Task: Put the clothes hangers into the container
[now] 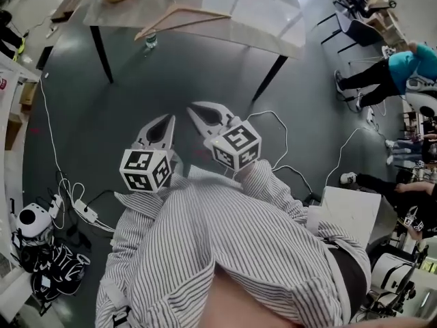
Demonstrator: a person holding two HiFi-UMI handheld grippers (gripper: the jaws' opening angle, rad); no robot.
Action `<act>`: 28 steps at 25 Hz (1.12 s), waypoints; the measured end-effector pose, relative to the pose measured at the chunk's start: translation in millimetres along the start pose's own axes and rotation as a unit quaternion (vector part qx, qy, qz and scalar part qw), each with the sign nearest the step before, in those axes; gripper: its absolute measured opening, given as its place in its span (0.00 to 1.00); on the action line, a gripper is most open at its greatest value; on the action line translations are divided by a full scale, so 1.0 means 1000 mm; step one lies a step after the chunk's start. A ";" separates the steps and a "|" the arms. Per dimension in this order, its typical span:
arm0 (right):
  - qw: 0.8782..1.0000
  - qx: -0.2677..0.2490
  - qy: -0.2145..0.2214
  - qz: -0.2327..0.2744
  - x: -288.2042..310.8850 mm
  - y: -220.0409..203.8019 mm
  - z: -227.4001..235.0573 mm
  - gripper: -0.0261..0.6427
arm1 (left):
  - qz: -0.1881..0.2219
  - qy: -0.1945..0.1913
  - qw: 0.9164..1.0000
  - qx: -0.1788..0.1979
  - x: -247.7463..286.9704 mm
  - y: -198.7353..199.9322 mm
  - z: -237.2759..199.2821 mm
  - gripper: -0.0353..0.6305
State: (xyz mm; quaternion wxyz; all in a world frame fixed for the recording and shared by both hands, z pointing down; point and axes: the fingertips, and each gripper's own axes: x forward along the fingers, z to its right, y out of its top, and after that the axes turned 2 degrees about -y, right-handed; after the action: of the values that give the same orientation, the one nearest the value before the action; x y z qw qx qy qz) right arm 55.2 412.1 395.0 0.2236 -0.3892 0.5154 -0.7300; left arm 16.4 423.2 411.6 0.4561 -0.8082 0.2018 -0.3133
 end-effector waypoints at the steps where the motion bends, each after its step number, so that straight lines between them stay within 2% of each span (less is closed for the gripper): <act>1: 1.000 -0.003 0.001 0.003 0.014 0.009 0.004 0.06 | 0.000 -0.001 1.000 0.003 0.006 0.009 -0.012 0.07; 12: 0.999 0.009 -0.014 0.033 0.145 0.085 0.058 0.06 | 0.003 -0.035 0.999 0.028 0.069 0.103 -0.122 0.07; 17: 0.999 0.018 -0.024 0.024 0.177 0.088 0.071 0.06 | -0.008 -0.042 0.999 0.025 0.090 0.115 -0.153 0.07; 28: 0.998 0.044 -0.033 -0.016 0.218 0.077 0.104 0.06 | -0.031 -0.035 0.999 -0.016 0.126 0.118 -0.197 0.07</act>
State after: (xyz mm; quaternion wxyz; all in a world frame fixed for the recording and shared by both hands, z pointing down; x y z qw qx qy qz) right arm 2.7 164.9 414.1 0.2454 -0.4108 0.4687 -0.7426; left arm -33.5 167.0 426.8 0.4403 -0.8314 0.1657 -0.2958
